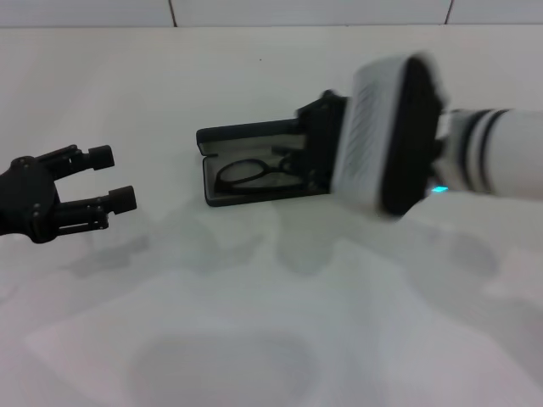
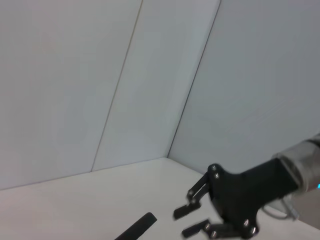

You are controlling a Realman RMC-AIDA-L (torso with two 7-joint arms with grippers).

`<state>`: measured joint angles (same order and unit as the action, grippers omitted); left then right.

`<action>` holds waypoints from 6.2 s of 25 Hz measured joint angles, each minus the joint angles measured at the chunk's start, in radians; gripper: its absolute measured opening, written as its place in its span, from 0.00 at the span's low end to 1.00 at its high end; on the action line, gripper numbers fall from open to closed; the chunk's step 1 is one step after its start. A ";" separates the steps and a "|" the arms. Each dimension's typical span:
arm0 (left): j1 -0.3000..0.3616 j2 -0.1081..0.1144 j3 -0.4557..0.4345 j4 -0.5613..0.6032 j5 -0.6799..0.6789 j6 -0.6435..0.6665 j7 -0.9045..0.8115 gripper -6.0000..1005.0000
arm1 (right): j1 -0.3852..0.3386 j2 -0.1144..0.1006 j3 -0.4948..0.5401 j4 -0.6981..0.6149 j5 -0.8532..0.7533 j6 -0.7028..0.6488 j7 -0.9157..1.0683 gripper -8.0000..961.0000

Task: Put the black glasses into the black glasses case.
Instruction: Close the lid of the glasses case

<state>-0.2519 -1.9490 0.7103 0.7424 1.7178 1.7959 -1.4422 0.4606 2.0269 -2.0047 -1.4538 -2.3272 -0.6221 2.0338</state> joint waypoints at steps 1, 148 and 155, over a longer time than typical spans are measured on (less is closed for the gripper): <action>0.001 0.000 0.000 0.000 0.002 0.000 0.001 0.88 | -0.017 -0.001 0.046 -0.015 0.054 -0.045 -0.001 0.22; -0.211 -0.143 0.818 0.327 0.363 -0.993 -1.265 0.03 | 0.033 0.001 1.007 1.017 0.695 -0.760 -1.149 0.73; -0.211 -0.143 0.818 0.332 0.363 -0.992 -1.261 0.03 | 0.040 0.001 1.006 1.022 0.695 -0.761 -1.149 0.73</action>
<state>-0.4631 -2.0922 1.5279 1.0741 2.0806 0.8044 -2.7034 0.5004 2.0279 -0.9987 -0.4316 -1.6321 -1.3828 0.8845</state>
